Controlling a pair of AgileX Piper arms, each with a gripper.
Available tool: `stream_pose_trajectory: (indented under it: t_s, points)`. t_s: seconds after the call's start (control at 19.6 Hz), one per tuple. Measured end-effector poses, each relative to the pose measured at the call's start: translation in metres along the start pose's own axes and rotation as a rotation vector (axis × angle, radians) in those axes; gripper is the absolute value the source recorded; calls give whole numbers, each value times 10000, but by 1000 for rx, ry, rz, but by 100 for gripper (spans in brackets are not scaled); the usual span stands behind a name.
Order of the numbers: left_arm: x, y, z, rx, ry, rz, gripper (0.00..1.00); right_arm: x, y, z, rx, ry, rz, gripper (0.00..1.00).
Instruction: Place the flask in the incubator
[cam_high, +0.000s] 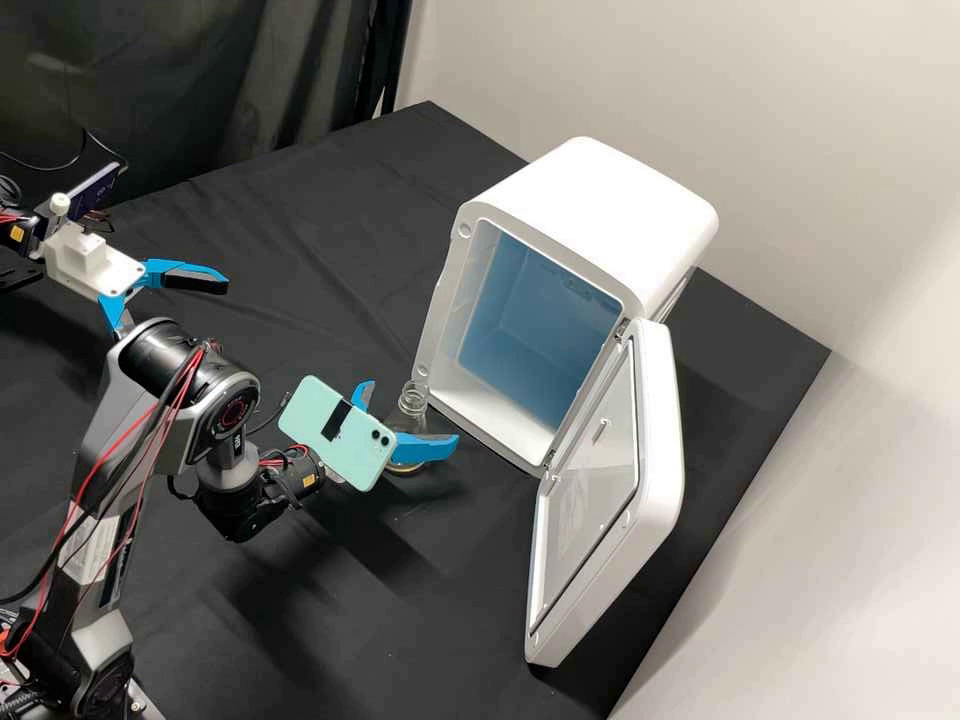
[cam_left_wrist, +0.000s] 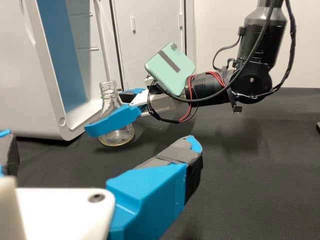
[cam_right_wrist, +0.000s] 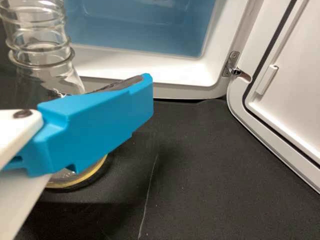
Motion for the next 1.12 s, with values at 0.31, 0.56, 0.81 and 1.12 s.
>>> stream_pose_trajectory:
  t_s: [0.31,0.56,0.81,1.12]
  points:
    - [0,0,0,0,0,0,100,2,-11,8,-1,-3,-4,0]
    - [0,0,0,0,0,0,100,2,-14,10,-1,-4,-5,0]
    - [0,0,0,0,0,0,100,7,-40,27,-3,-10,-14,0]
    - [0,0,0,0,0,0,100,5,-50,13,-4,-5,-17,0]
